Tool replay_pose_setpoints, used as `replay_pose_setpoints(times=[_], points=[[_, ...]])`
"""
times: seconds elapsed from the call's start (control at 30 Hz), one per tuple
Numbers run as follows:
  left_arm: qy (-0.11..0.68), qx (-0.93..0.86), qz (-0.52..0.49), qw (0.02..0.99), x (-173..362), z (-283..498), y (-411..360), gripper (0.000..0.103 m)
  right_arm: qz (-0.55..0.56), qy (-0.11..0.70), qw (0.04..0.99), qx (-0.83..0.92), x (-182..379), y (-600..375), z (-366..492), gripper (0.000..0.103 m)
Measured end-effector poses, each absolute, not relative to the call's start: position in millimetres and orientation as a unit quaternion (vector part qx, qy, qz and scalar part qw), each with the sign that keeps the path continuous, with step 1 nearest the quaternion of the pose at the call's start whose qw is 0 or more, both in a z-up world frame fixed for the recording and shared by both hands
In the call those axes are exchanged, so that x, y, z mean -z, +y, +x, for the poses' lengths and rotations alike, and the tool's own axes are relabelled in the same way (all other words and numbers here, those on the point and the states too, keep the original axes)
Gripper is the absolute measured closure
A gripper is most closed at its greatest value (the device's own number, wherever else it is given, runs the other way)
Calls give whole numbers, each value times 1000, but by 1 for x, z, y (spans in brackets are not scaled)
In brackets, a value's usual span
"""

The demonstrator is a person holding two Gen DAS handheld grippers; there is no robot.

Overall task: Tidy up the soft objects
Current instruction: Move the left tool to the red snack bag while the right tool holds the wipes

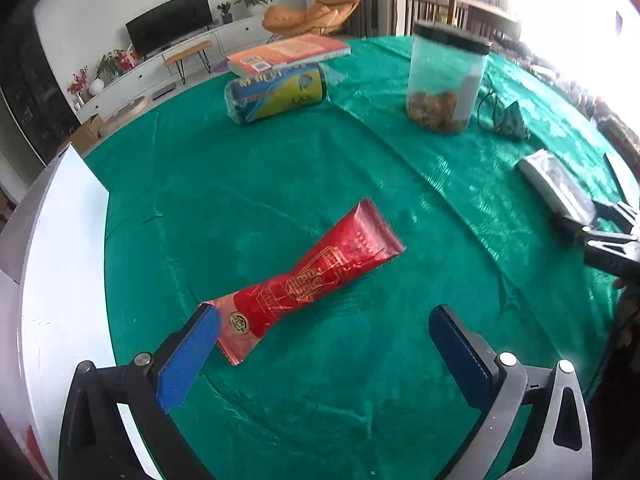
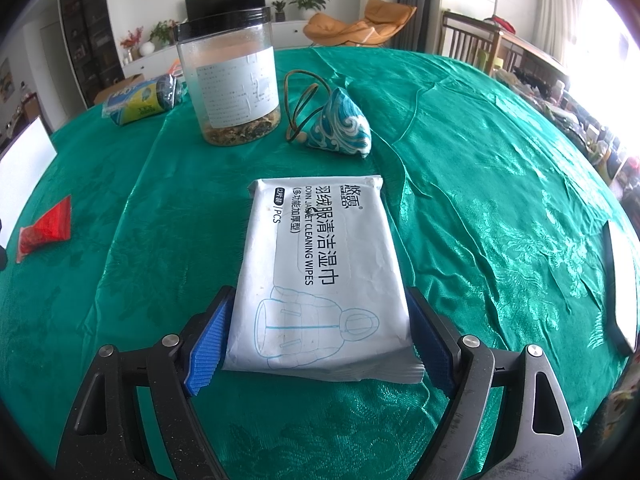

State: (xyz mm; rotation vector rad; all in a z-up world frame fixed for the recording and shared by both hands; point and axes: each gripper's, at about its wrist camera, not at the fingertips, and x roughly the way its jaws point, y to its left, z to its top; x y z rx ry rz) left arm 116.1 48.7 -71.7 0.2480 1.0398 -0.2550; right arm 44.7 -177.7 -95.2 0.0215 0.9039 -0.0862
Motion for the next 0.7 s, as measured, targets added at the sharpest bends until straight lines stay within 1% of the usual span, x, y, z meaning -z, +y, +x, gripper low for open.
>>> replay_pose_setpoints(times=[0.13, 0.27, 0.33, 0.47, 0.63, 0.7], points=[[530, 96, 88, 838, 96, 141, 57, 0, 10, 436, 899, 40, 95, -176, 45, 18], [530, 56, 67, 843, 104, 170, 61, 0, 11, 436, 899, 40, 95, -176, 45, 18], [528, 40, 60, 846, 101, 181, 61, 0, 10, 436, 899, 40, 96, -176, 45, 18], [522, 75, 34, 849, 85, 184, 64, 0, 11, 436, 899, 40, 96, -176, 45, 18], [519, 113, -25, 847, 67, 180, 81, 0, 11, 436, 899, 40, 95, -176, 45, 18], [527, 141, -45, 837, 68, 179, 83, 0, 11, 436, 899, 40, 95, -177, 45, 18]])
